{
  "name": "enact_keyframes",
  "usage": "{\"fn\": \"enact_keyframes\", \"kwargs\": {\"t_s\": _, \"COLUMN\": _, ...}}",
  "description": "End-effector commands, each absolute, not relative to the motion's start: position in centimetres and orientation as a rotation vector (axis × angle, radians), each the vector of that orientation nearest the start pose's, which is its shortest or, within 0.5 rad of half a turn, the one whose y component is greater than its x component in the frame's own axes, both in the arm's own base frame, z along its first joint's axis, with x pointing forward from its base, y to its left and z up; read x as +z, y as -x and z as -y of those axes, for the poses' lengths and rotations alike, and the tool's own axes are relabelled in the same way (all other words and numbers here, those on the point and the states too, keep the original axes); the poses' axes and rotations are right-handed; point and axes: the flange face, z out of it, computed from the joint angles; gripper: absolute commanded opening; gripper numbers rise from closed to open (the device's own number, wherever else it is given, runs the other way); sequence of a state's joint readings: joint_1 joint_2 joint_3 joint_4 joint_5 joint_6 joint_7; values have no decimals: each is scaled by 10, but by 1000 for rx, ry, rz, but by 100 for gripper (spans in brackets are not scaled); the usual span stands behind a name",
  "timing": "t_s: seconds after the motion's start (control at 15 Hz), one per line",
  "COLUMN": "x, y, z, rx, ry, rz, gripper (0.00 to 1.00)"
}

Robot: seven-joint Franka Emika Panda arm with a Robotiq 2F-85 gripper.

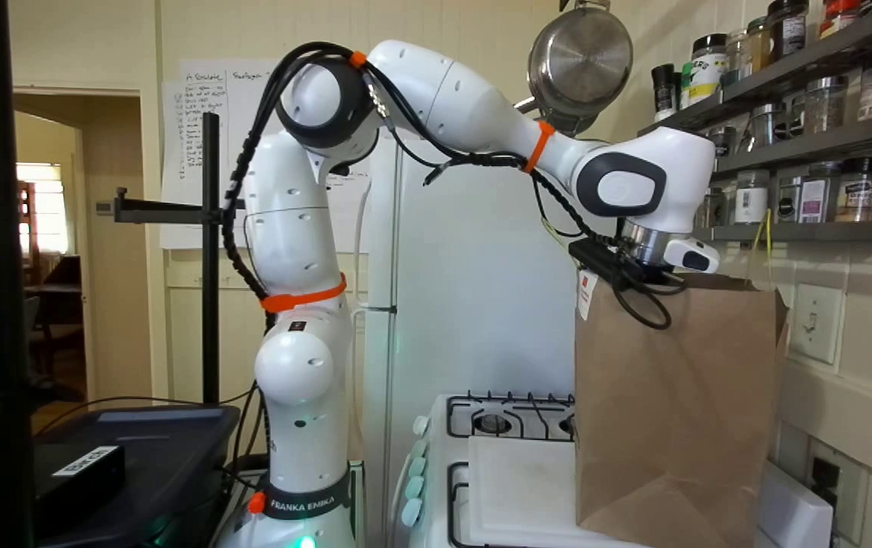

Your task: Remove the orange packet from the paper bag and put it on the white tray on the stove

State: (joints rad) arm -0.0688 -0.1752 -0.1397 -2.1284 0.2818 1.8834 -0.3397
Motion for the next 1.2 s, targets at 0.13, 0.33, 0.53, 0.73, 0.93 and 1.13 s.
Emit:
{"fn": "enact_keyframes", "kwargs": {"t_s": 0.13, "x": 470, "y": -486, "z": 81, "rx": 41, "ry": 2866, "rz": 70, "gripper": 71}}
{"fn": "enact_keyframes", "kwargs": {"t_s": 0.33, "x": 472, "y": -486, "z": 81, "rx": 41, "ry": 2868, "rz": 67, "gripper": 52}}
{"fn": "enact_keyframes", "kwargs": {"t_s": 0.53, "x": 477, "y": -486, "z": 83, "rx": 29, "ry": 2868, "rz": 64, "gripper": 29}}
{"fn": "enact_keyframes", "kwargs": {"t_s": 0.73, "x": 485, "y": -487, "z": 87, "rx": 8, "ry": 2872, "rz": 58, "gripper": 7}}
{"fn": "enact_keyframes", "kwargs": {"t_s": 0.93, "x": 499, "y": -486, "z": 93, "rx": -42, "ry": 2882, "rz": 54, "gripper": 0}}
{"fn": "enact_keyframes", "kwargs": {"t_s": 1.13, "x": 525, "y": -487, "z": 99, "rx": -137, "ry": 2911, "rz": 63, "gripper": 0}}
